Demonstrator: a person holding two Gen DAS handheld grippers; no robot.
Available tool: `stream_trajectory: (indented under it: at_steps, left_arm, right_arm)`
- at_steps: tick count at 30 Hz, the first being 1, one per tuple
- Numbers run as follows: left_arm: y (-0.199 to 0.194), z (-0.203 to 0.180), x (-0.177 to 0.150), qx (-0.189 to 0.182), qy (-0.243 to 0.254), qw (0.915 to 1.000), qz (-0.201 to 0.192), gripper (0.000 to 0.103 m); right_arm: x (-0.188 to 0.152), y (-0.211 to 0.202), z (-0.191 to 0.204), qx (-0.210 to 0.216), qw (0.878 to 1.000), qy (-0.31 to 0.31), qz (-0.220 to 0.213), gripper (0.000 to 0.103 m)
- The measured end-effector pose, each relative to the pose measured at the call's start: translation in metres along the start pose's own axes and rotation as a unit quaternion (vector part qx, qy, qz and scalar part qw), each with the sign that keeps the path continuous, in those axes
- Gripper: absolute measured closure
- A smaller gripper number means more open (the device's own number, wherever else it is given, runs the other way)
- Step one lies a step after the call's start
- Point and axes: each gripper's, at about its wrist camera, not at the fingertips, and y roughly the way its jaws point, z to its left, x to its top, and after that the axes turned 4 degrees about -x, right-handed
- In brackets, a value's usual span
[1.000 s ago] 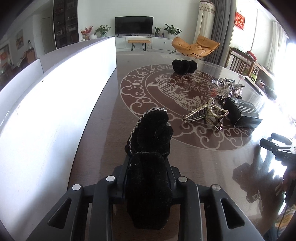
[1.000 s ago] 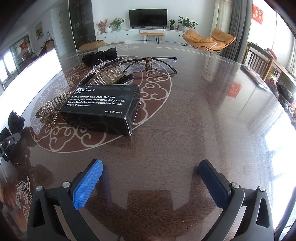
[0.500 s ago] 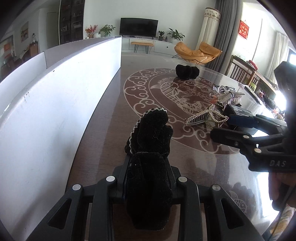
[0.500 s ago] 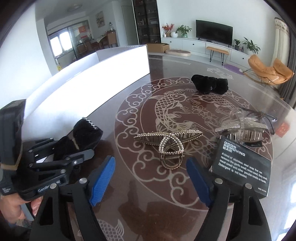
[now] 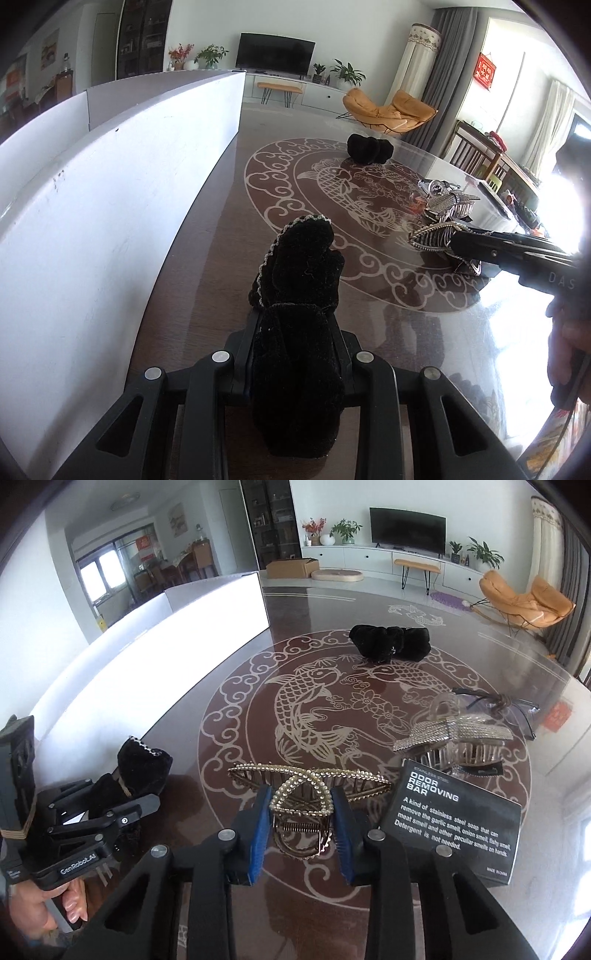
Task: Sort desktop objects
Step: 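Carry both items over the white-walled bin and open both tools to drop them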
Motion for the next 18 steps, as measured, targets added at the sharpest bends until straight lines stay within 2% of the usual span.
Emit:
stream_trajectory:
  at_steps: [2, 4, 6, 9, 13, 16, 18]
  left_arm:
    - [-0.010, -0.005, -0.002, -0.002, 0.004, 0.9999, -0.010, 0.074]
    - [-0.028, -0.009, -0.001, -0.026, -0.011, 0.9993, -0.025, 0.074]
    - [-0.053, -0.010, 0.005, -0.047, -0.024, 0.9976, -0.046, 0.074]
    - [-0.100, 0.000, 0.021, -0.063, -0.040, 0.9936, -0.085, 0.074]
    - [-0.157, 0.046, 0.043, -0.018, -0.057, 0.9907, -0.122, 0.074]
    - [-0.183, 0.106, 0.052, 0.035, -0.093, 0.9864, -0.131, 0.074]
    - [-0.189, 0.148, 0.052, 0.076, -0.118, 0.9829, -0.119, 0.074]
  right_arm:
    - [-0.002, -0.017, 0.002, 0.001, 1.000, -0.004, -0.008, 0.071]
    - [0.001, -0.034, 0.007, 0.003, 1.000, -0.008, -0.019, 0.071]
    - [0.008, -0.050, 0.016, 0.000, 0.999, -0.020, -0.035, 0.071]
    - [0.031, -0.068, 0.040, 0.017, 0.997, -0.034, -0.064, 0.071]
    - [0.069, -0.084, 0.096, 0.071, 0.990, -0.051, -0.108, 0.071]
    - [0.089, -0.084, 0.153, 0.123, 0.982, -0.076, -0.118, 0.071]
    - [0.093, -0.080, 0.194, 0.153, 0.976, -0.102, -0.117, 0.071]
